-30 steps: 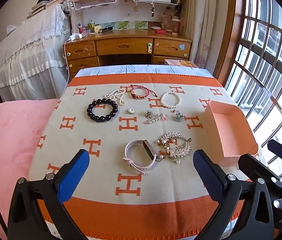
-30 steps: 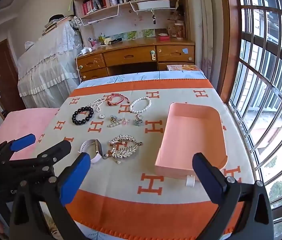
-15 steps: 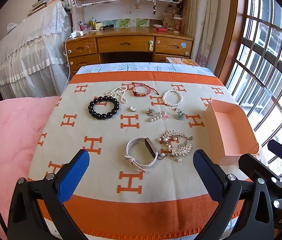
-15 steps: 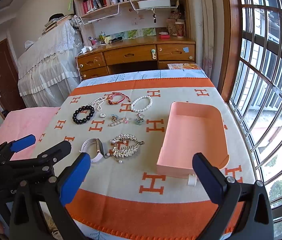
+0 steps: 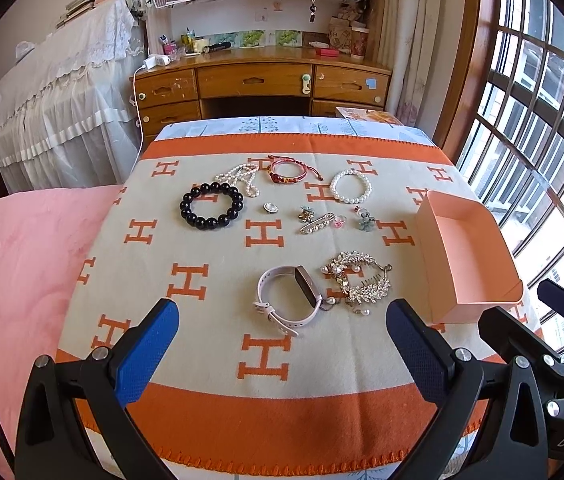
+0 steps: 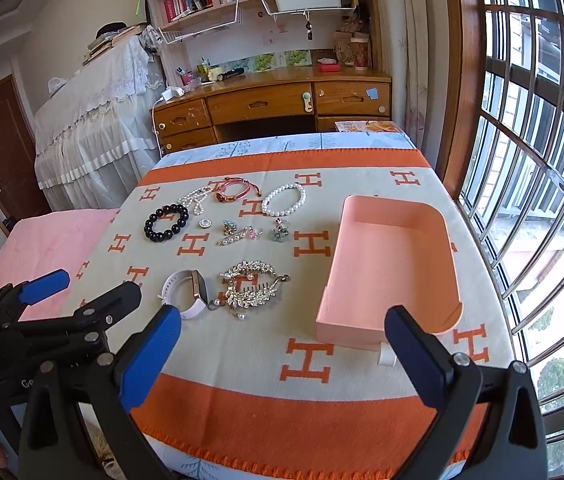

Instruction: Organize jewelry

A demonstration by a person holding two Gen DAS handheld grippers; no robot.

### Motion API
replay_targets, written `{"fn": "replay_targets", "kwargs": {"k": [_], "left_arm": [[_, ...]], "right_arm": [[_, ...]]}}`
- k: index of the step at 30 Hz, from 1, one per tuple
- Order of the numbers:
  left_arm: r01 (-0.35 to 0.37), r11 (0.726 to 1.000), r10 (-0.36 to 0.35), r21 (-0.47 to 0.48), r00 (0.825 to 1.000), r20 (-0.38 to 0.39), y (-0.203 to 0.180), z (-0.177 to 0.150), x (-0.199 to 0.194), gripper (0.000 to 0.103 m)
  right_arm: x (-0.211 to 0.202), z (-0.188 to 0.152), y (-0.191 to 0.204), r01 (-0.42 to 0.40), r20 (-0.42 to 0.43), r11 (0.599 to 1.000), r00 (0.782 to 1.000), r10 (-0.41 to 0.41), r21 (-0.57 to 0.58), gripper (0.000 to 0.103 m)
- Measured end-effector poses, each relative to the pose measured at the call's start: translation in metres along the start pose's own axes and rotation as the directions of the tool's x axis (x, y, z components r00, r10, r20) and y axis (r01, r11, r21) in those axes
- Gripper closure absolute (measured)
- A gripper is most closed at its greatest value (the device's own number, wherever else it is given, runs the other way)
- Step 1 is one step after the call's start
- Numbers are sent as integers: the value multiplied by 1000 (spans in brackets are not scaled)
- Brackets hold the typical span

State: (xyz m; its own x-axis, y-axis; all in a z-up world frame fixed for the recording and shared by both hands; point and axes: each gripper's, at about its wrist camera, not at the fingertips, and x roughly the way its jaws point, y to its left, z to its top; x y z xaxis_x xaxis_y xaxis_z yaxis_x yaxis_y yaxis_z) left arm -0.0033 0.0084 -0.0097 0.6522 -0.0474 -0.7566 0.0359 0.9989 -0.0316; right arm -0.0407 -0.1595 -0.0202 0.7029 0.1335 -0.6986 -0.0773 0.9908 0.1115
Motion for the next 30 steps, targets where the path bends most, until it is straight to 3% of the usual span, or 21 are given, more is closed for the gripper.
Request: {"fn": "replay_targets", "kwargs": {"k": [30], "left_arm": [[-4,1000,4,-24,1000,4,10,-5,-17,1]], "right_arm": [[-21,0,12,4,21,1000,1000,-4,-25,1]]}}
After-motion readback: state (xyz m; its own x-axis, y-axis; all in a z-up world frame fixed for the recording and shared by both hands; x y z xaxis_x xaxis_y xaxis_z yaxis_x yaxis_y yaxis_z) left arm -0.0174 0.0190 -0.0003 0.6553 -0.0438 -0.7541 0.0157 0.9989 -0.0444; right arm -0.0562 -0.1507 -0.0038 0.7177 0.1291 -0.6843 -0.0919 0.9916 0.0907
